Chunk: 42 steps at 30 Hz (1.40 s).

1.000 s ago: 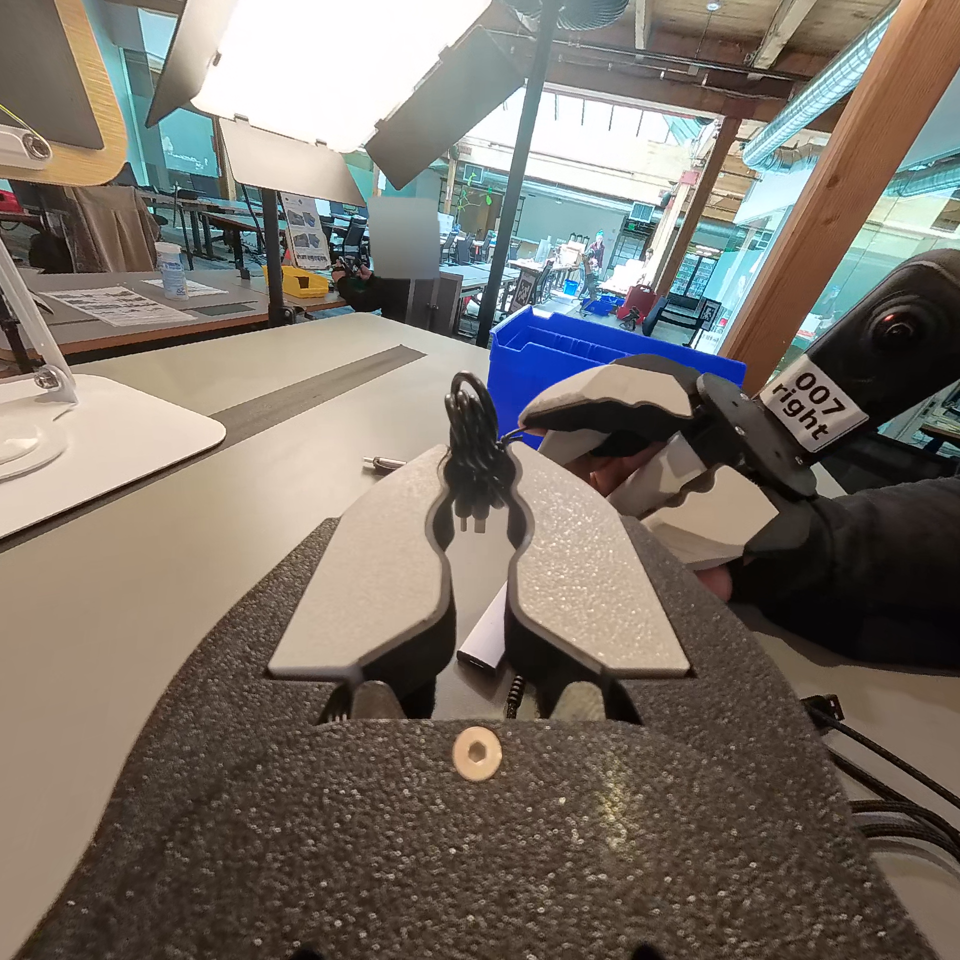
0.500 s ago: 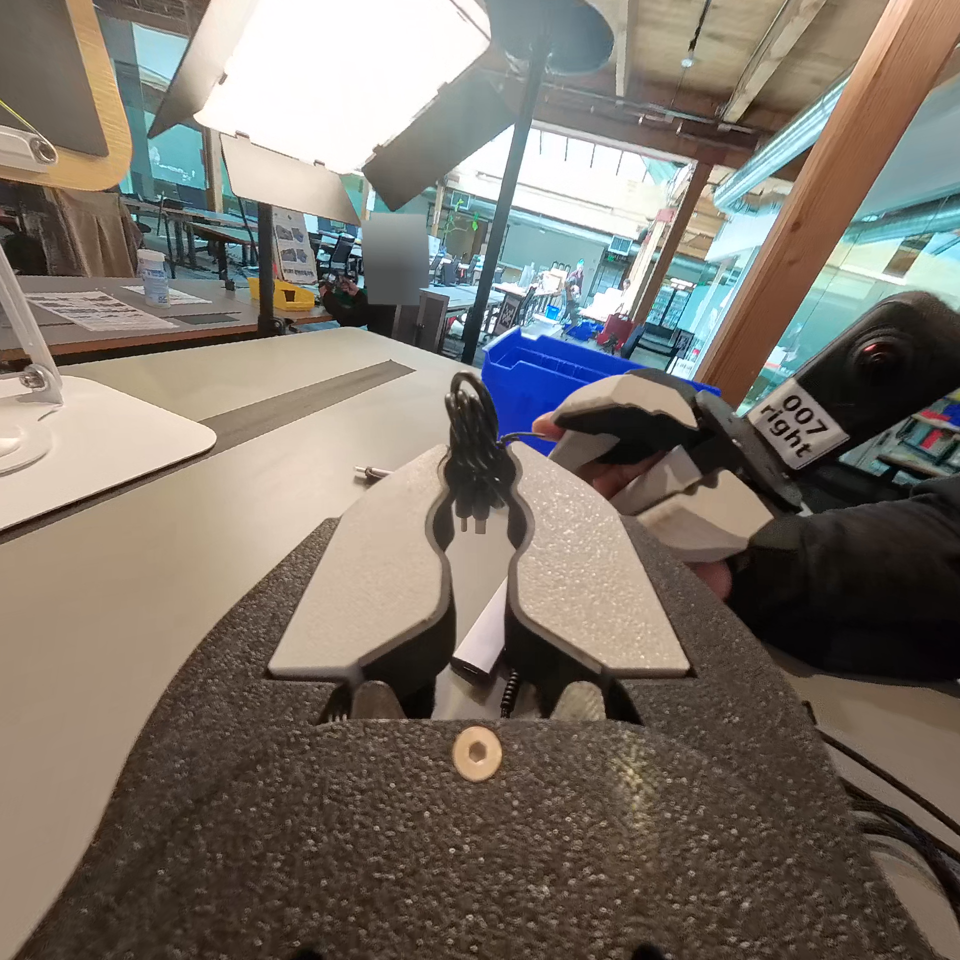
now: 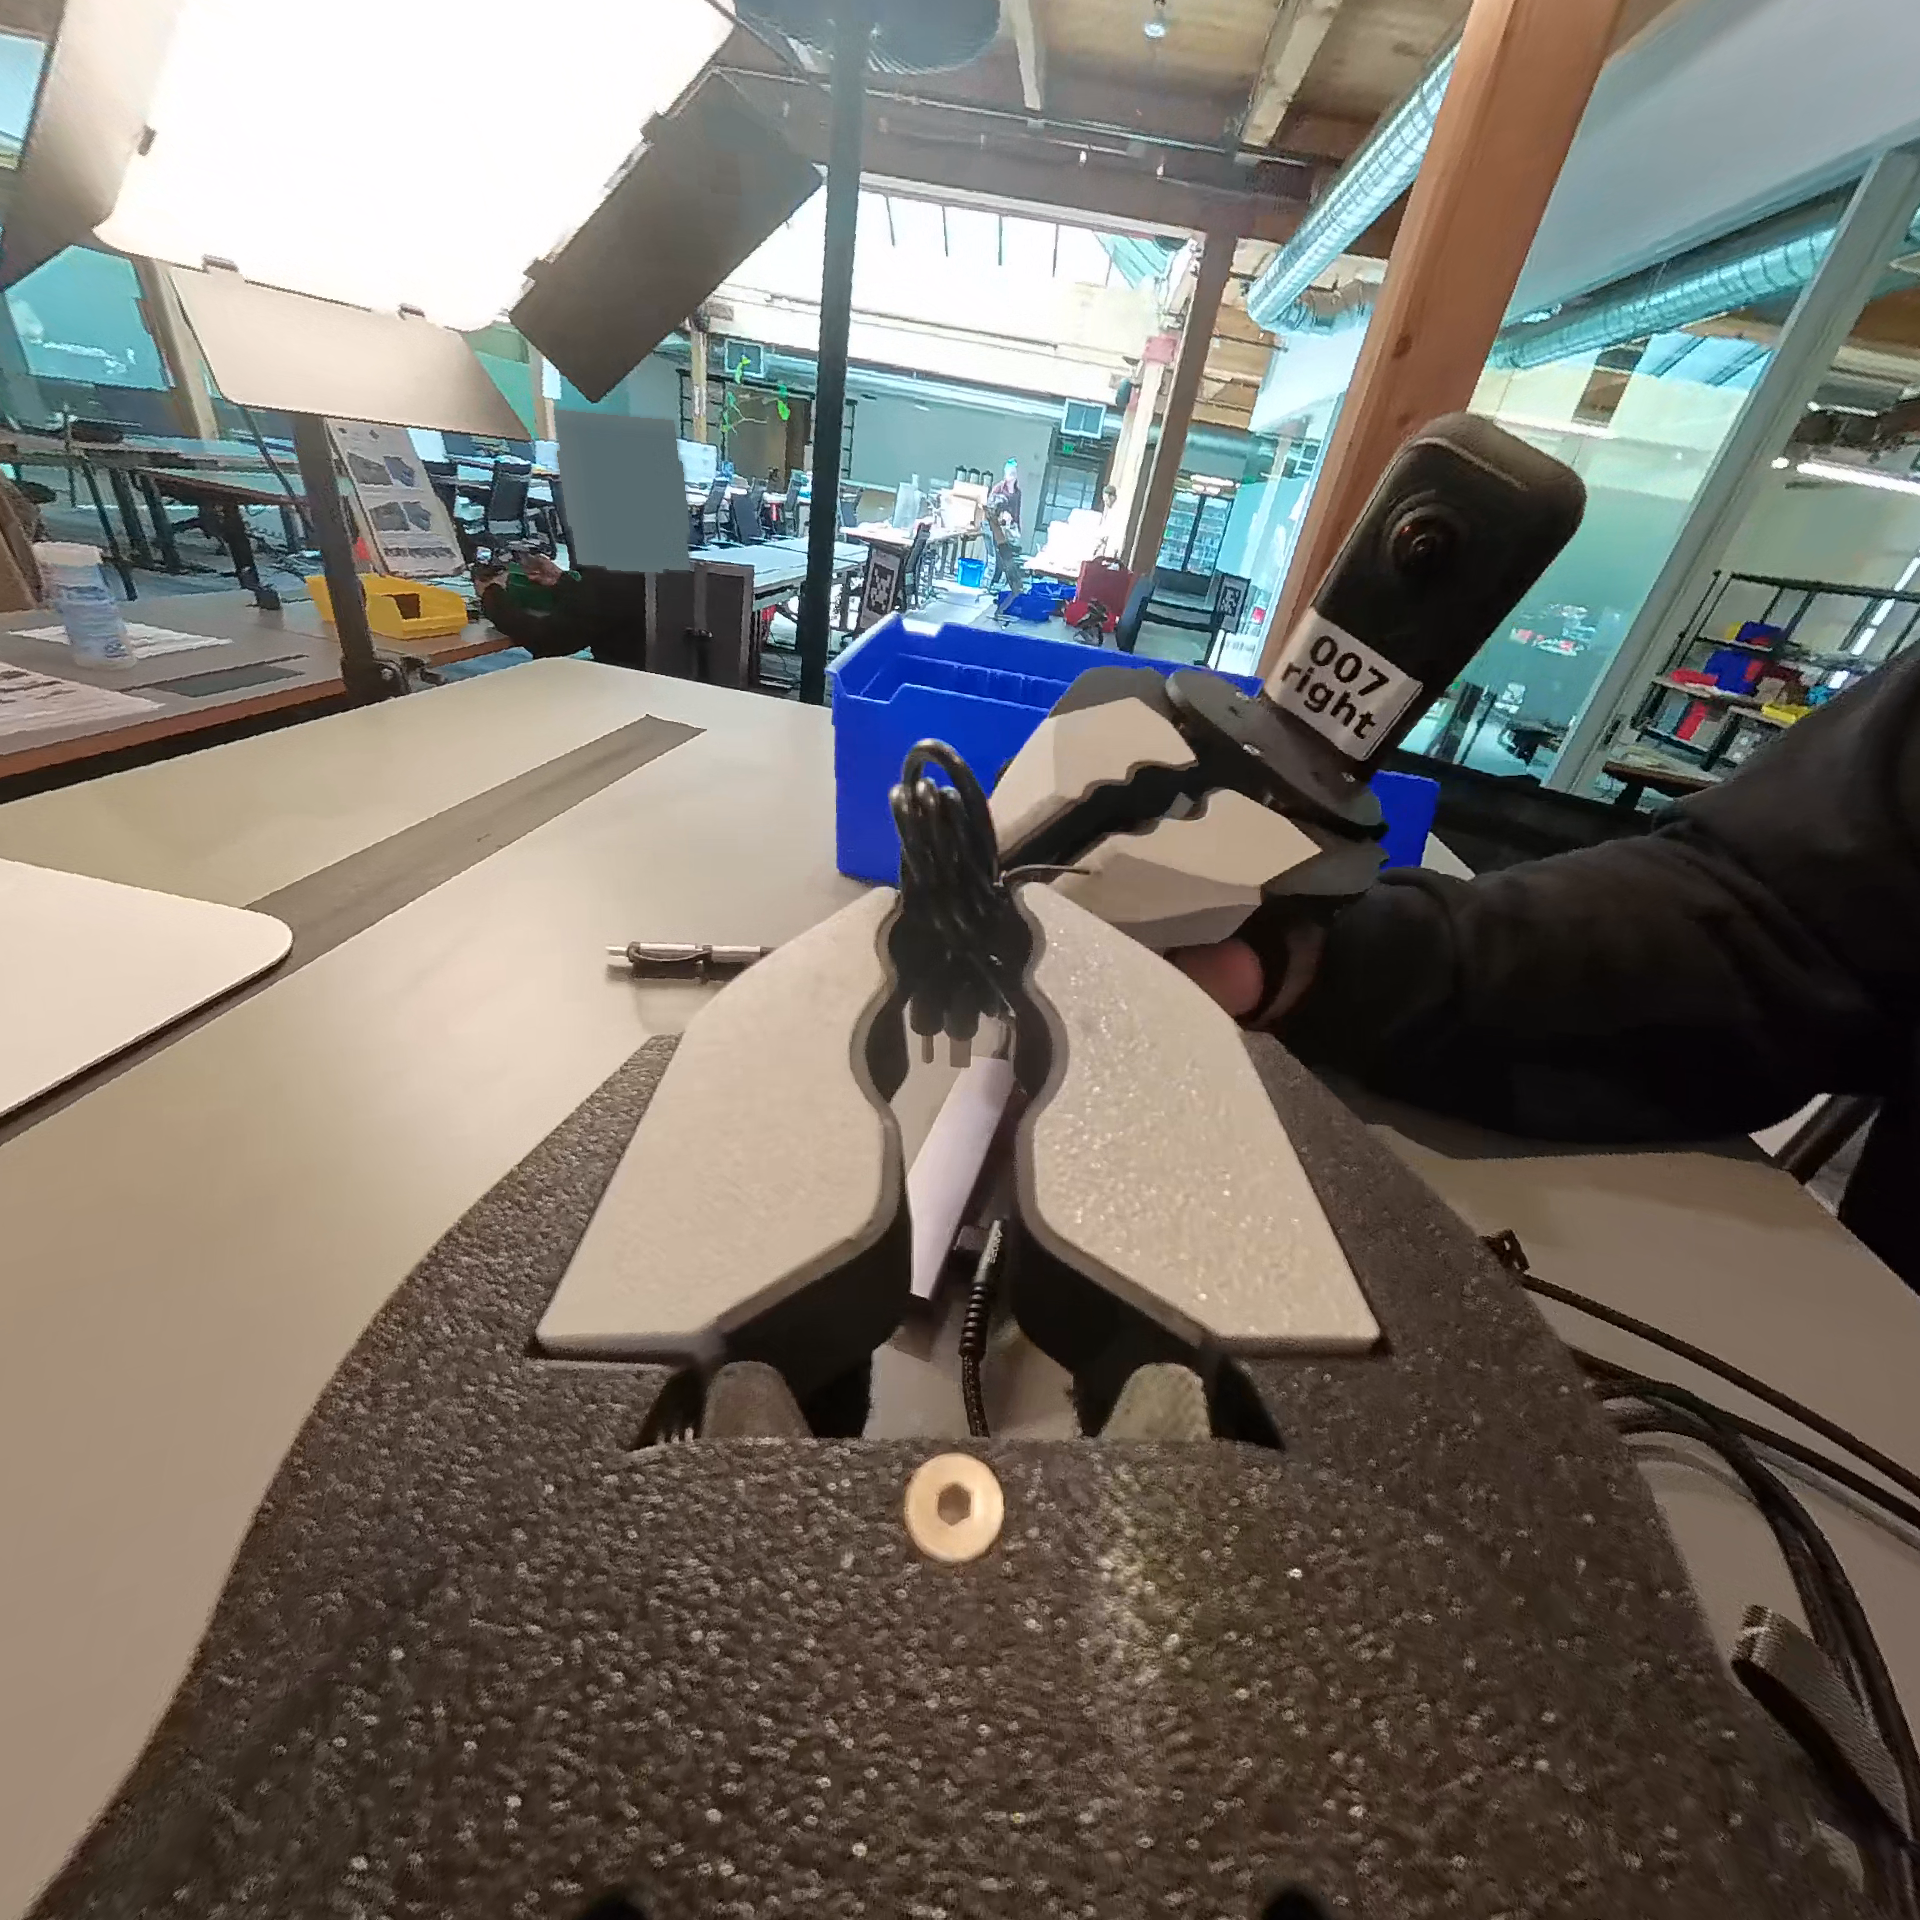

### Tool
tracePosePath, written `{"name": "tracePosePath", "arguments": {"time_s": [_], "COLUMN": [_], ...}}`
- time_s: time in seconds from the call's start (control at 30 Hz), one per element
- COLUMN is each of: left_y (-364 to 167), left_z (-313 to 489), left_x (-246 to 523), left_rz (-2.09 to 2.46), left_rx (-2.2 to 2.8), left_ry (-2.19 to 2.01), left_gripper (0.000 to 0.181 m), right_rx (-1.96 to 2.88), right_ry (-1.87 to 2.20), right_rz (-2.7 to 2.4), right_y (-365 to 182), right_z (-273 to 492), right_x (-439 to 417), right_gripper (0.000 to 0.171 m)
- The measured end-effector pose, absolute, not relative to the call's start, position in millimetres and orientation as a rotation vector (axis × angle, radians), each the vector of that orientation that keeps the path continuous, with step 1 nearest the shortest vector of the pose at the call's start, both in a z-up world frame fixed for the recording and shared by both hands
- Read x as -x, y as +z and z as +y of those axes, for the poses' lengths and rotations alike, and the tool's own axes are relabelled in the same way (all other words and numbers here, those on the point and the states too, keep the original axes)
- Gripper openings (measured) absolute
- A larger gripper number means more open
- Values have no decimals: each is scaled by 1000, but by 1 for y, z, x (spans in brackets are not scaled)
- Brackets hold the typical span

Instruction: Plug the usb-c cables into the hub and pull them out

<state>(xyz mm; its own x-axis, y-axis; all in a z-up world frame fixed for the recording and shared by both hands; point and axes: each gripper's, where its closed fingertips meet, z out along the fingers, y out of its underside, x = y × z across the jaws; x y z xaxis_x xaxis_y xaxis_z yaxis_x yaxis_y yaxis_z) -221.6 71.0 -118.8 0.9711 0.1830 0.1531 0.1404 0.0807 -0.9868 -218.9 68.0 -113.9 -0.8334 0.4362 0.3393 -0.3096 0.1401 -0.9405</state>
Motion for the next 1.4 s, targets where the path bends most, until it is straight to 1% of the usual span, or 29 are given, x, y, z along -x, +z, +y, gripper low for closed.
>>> {"name": "tracePosePath", "arguments": {"time_s": [0.07,0.2,0.77,0.9,0.97,1.07,1.17,1.27,1.4], "left_y": [-120,-123,-153,-173,-171,-161,-154,-154,-156], "left_z": [71,71,81,84,84,76,71,72,76], "left_x": [222,220,217,227,230,238,240,239,236], "left_rz": [-260,-240,-149,-168,-196,-266,-293,-286,-254], "left_rx": [1505,1541,1790,1932,1917,1842,1785,1790,1809], "left_ry": [41,64,242,362,379,356,332,336,347], "left_gripper": [17,16,16,15,15,15,15,15,15], "right_rx": [105,84,-2,33,71,143,172,175,180], "right_ry": [1751,1725,1549,1671,1680,1694,1699,1708,1719], "right_rz": [-1893,-1927,-1954,-1873,-1863,-1945,-2029,-2056,-2082], "right_y": [-116,-119,-129,-108,-107,-122,-137,-140,-143], "right_z": [67,67,72,73,77,77,73,69,67], "right_x": [217,216,219,213,216,224,226,225,223], "right_gripper": [2,0,0,0,6,17,23,21,7]}}
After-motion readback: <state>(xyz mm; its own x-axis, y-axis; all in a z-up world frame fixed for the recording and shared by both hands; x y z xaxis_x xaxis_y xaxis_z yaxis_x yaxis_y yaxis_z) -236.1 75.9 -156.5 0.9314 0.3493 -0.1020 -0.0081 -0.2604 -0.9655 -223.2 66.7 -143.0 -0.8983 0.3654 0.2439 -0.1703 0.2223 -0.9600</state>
